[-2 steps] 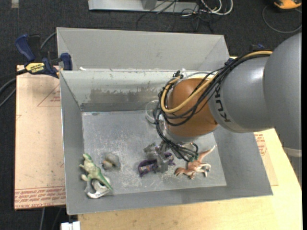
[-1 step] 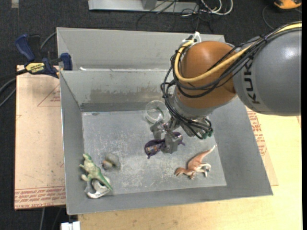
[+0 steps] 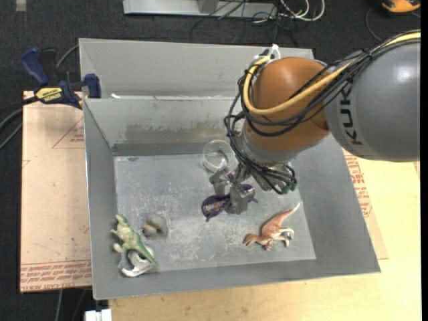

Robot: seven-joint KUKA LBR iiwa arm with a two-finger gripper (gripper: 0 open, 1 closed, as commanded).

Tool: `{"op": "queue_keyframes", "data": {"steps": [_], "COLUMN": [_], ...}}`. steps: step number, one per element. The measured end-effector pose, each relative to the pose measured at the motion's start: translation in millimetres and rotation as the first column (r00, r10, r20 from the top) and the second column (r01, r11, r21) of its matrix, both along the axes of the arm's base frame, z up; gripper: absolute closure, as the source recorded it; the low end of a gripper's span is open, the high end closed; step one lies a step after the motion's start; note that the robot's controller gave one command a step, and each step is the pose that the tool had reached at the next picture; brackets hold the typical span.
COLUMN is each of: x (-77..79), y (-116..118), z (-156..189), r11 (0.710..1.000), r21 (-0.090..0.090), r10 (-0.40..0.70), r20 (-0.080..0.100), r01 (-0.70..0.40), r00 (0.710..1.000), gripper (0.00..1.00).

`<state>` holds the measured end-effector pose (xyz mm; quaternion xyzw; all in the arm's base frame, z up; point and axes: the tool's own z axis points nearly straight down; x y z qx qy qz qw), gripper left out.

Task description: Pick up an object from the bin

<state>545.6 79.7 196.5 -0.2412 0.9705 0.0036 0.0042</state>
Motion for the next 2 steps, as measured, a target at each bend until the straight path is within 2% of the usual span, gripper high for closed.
{"op": "queue_keyframes", "data": {"steps": [1, 2], "x": [26.7, -8.3], "y": [-18, -17], "z": [-76, 29], "r11": [1.0, 0.999], "r21": [0.002, 0.002], "r10": [-0.023, -0.043], "r20": [0.006, 0.002], "r01": [0.023, 0.043], "r00": [1.0, 0.999], "gripper": [1.0, 1.0]}}
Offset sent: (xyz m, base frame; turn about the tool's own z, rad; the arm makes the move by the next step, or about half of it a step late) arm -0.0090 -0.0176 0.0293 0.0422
